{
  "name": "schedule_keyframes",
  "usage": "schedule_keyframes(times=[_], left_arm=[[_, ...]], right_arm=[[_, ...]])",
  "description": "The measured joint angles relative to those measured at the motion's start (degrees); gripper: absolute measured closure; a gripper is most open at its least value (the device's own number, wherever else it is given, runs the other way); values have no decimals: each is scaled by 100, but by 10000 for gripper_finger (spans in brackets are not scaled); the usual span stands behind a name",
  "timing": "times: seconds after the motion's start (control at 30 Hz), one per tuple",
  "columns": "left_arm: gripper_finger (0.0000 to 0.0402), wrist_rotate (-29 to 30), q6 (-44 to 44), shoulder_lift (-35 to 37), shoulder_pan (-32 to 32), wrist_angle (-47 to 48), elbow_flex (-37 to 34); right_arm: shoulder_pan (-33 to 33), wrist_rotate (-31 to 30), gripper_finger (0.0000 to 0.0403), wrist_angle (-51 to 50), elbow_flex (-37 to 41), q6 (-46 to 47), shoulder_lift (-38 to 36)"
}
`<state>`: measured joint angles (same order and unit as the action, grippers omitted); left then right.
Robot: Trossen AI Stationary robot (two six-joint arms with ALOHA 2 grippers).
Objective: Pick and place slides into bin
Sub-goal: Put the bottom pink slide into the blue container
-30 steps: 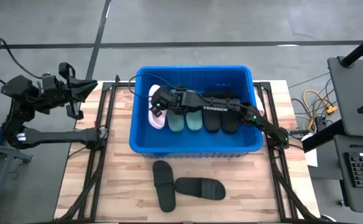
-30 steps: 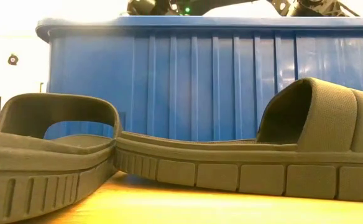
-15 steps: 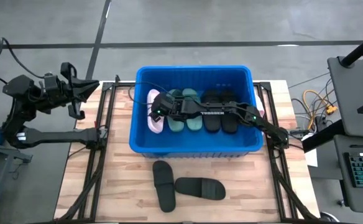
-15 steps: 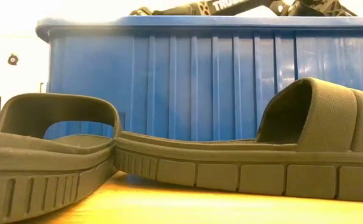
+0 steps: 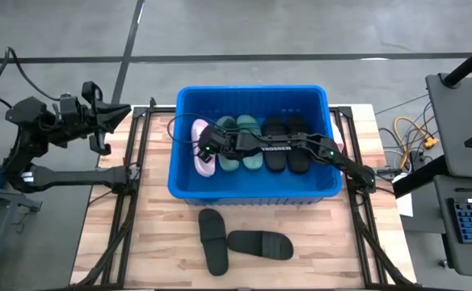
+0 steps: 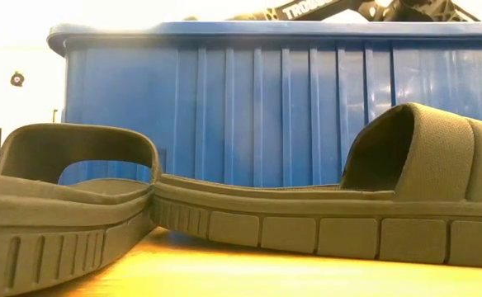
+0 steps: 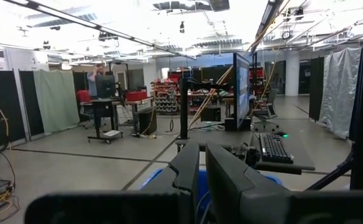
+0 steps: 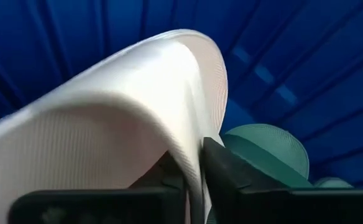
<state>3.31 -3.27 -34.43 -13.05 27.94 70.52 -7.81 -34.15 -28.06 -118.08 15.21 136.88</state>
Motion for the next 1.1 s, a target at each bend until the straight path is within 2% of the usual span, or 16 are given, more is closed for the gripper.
schedule_keyframes(times=[0.3, 0.47, 0.73, 1.1], left_arm=[[387, -4, 7, -12, 0, 2, 0], [387, -10, 7, -14, -1, 2, 0], [387, -15, 6, -16, 1, 2, 0], [387, -11, 5, 3, 1, 5, 0]], right_arm=[[0, 45, 250, -34, -262, 177, 13], [0, 385, 206, -98, -337, 529, 13], [-13, 1204, 188, 2, -337, 1953, 13], [-51, 1824, 163, -182, -339, 1653, -14]])
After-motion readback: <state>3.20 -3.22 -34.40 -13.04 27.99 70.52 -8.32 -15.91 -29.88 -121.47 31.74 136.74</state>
